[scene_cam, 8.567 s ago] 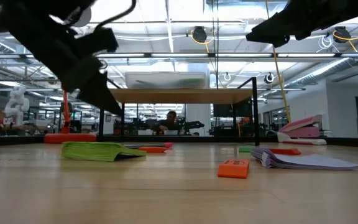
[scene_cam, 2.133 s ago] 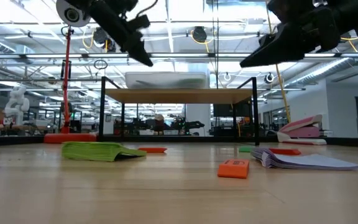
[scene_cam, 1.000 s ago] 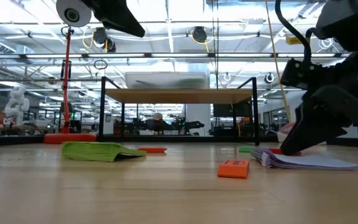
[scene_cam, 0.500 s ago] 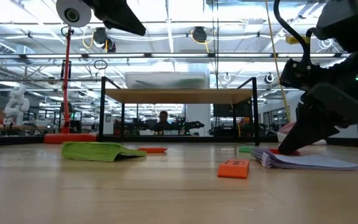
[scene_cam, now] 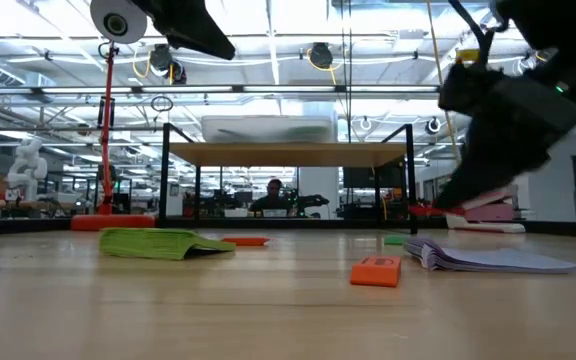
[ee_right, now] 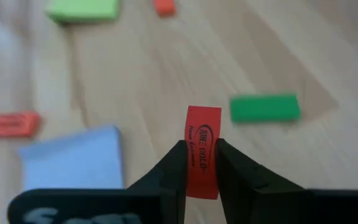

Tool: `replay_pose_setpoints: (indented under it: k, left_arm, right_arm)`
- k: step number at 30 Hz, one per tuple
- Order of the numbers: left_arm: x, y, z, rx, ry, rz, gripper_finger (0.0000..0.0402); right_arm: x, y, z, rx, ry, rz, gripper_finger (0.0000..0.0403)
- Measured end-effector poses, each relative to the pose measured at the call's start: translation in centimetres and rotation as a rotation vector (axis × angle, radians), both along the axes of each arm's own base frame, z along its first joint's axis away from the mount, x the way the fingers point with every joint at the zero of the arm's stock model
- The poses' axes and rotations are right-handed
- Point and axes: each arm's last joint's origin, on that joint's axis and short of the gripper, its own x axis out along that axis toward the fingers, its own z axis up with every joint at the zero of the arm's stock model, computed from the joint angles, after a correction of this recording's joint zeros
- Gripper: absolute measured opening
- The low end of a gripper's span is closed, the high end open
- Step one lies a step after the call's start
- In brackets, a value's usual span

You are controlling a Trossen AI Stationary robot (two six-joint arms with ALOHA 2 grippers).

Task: Pack school essentials
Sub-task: Put the red eraser into the pink supply box on the shelf

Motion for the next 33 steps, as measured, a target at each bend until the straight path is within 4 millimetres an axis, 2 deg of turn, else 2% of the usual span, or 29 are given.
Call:
replay_pose_setpoints:
  k: [5,10,18,27,30,33]
  left_arm:
    - [0.0,-0.3,0.0,-0.014,0.000,-0.034,0.0108]
    - [0.0,-0.7,0.0,-0.016,0.002,-0.073,0.0143]
    - [0.1,-0.5,0.2,-0.002,-0.021,-0.037,0.0199]
    - [0.1,-0.3,0.2,-0.003,-0.024,-0.007,0.0205]
    - [0.1,-0.3,0.2,-0.003,-0.025,-0.006,0.0205]
    - [0.1,-0.3,0.2,-0.003,-0.025,-0.006,0.0205]
  right_arm:
    - [0.9,-1.7,2.6,0.013,-0.106,0.052,0.0059]
    - [2.0,-3.4,5.5,0.014,-0.185,0.128,0.0059]
    - [4.8,-6.8,11.1,-0.135,-0.233,0.191,0.0059]
    - [6.0,-13.5,16.9,-0.371,-0.294,0.095,0.0059]
    - [6.7,-16.0,17.7,-0.366,-0.312,0.095,0.0059]
    - [8.2,-18.3,17.6,-0.344,-0.304,0.123,0.0059]
